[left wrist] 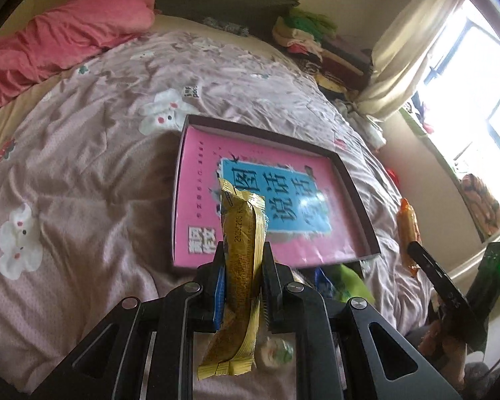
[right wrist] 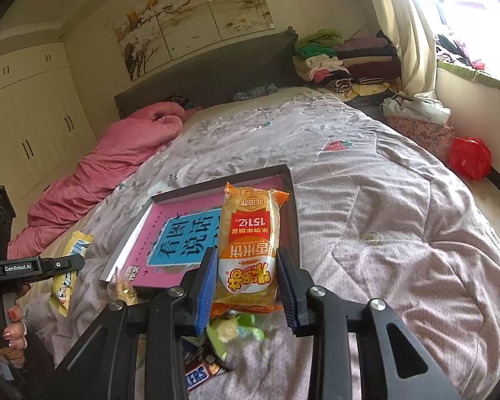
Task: Organize snacks
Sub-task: 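Carry the wafer bar into the tray and release it while the right tool carries the bread packet there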
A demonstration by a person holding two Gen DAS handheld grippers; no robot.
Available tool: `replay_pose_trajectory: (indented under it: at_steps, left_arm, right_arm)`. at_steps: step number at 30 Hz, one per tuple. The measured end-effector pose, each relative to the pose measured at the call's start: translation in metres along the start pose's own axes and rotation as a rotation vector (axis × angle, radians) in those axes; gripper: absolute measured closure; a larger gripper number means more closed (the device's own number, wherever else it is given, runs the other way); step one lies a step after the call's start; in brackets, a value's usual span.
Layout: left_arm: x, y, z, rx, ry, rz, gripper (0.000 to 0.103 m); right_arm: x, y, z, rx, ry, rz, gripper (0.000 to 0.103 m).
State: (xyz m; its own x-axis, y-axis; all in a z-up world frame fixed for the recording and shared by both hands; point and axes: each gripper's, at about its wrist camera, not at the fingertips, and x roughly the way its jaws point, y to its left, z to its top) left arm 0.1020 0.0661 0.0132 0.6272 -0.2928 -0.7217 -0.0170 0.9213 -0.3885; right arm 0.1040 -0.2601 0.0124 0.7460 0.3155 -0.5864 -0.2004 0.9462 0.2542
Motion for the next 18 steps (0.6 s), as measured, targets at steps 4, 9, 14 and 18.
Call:
replay_pose_trajectory:
  at_steps: [4, 9, 14, 18]
  left_arm:
    - [0.009, 0.002, 0.007, -0.006, -0.01, 0.025, 0.085]
    - [0.023, 0.005, 0.01, -0.025, -0.011, 0.054, 0.085]
    - [0.037, 0.005, 0.016, -0.01, -0.018, 0.073, 0.085]
    - [0.05, 0.006, 0.018, -0.021, -0.006, 0.072, 0.085]
  right_arm:
    - [0.005, -0.002, 0.007, -0.007, -0.015, 0.0, 0.068]
    - [0.019, 0.001, 0.016, -0.023, -0.015, 0.007, 0.068]
    - [0.035, 0.002, 0.02, -0.037, -0.001, -0.004, 0.068]
    - [0.051, 0.001, 0.02, -0.042, 0.027, -0.009, 0.068]
